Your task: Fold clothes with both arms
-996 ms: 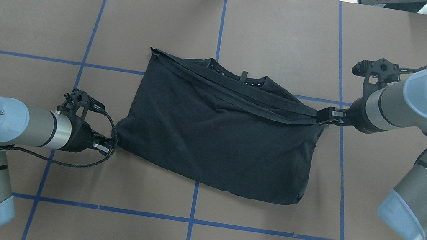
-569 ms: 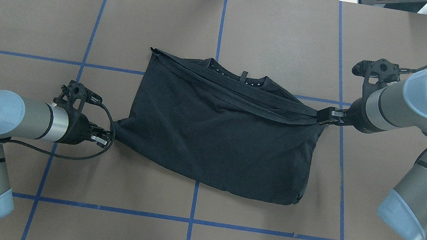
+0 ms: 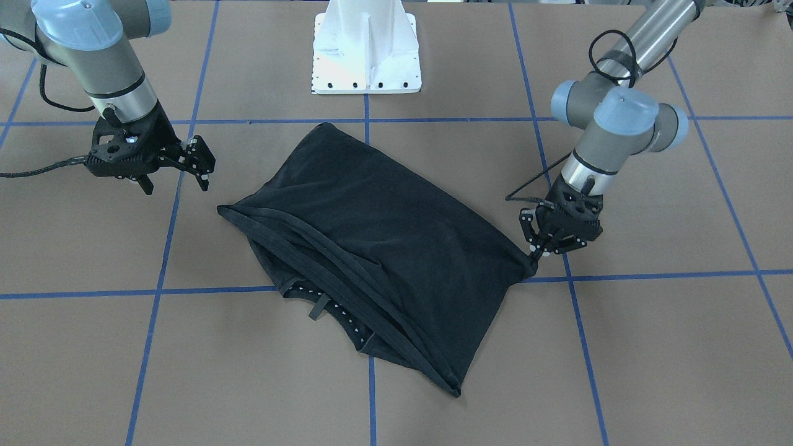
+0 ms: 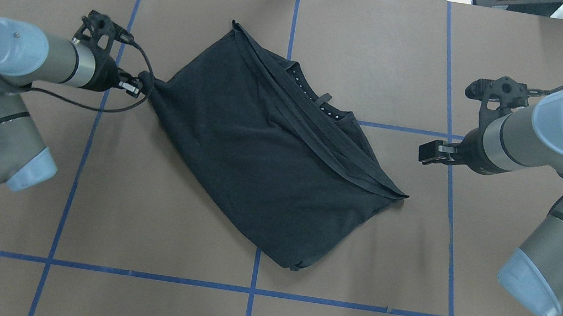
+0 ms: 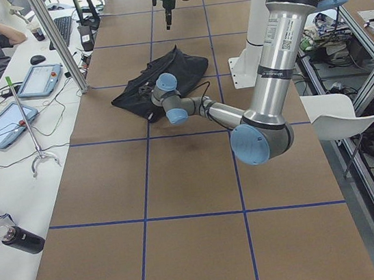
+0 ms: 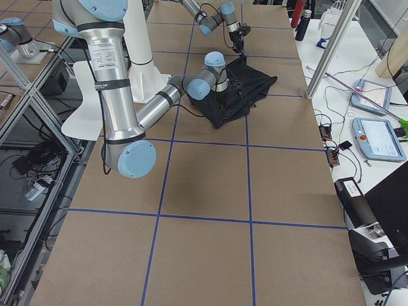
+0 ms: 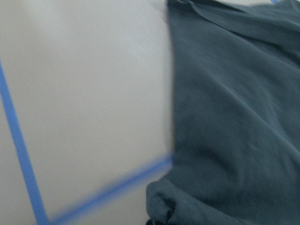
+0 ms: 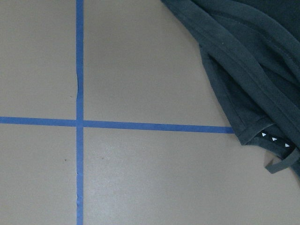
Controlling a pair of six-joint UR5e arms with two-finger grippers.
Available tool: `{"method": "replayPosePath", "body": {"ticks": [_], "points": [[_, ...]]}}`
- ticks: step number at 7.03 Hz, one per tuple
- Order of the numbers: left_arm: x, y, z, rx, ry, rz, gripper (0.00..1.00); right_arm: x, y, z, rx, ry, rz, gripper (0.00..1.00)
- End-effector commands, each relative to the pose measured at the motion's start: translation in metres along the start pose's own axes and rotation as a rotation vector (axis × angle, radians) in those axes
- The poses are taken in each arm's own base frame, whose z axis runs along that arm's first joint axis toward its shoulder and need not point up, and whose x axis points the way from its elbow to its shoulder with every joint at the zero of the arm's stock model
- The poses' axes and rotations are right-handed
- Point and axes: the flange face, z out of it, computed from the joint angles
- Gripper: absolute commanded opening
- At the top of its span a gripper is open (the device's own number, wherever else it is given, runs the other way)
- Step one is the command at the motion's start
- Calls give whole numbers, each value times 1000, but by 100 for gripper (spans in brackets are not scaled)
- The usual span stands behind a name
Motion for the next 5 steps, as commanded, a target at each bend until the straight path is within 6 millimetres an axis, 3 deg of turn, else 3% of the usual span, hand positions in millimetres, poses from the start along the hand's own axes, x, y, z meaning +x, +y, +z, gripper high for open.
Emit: {"method": "replayPosePath", "body": {"ticks": [1,4,5], "points": [[-21,-77,32,19,-66,10,0,1,-1,-1,3,0,2,100],[-23,-153,58,15,-120,30,0,2,-1,-2,3,-1,5,100],[-23,-159,60,23,-132,31,0,1,0,-3,2,-3,6,100]]}}
